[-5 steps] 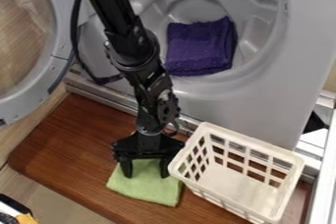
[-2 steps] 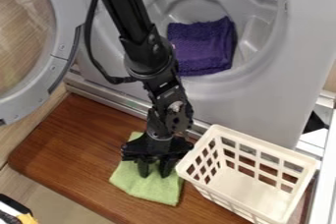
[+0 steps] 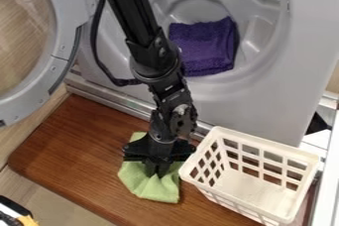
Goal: Put the green cloth in the white basket
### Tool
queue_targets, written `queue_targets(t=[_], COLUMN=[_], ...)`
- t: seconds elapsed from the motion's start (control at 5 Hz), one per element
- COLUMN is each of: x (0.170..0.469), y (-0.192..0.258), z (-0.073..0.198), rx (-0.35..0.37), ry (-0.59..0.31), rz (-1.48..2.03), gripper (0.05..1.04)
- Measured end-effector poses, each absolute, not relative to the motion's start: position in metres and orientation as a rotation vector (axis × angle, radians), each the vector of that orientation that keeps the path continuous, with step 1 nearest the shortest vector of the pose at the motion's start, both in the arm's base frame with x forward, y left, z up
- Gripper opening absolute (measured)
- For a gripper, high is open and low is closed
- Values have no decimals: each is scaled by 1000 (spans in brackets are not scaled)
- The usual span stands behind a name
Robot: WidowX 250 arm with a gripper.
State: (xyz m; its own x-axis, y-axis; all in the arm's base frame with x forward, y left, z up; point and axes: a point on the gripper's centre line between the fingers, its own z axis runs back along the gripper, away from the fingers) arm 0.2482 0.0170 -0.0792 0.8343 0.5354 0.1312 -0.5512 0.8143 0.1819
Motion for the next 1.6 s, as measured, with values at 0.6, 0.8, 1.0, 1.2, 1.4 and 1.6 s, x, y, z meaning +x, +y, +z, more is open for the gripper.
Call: queue_targets(t=[0.6, 0.8, 1.0, 1.2, 1.4, 1.6], x=[224, 223, 232, 240, 254, 264], y=[33, 41, 39, 33, 9, -31], z=[-45, -25, -3, 18, 45, 64], rx=[319, 316, 265, 210, 164, 141], ry=[-92, -135, -201, -267, -344, -412], rz=[614, 651, 658, 662, 609, 475], gripper=[64, 64, 64, 64, 64, 64])
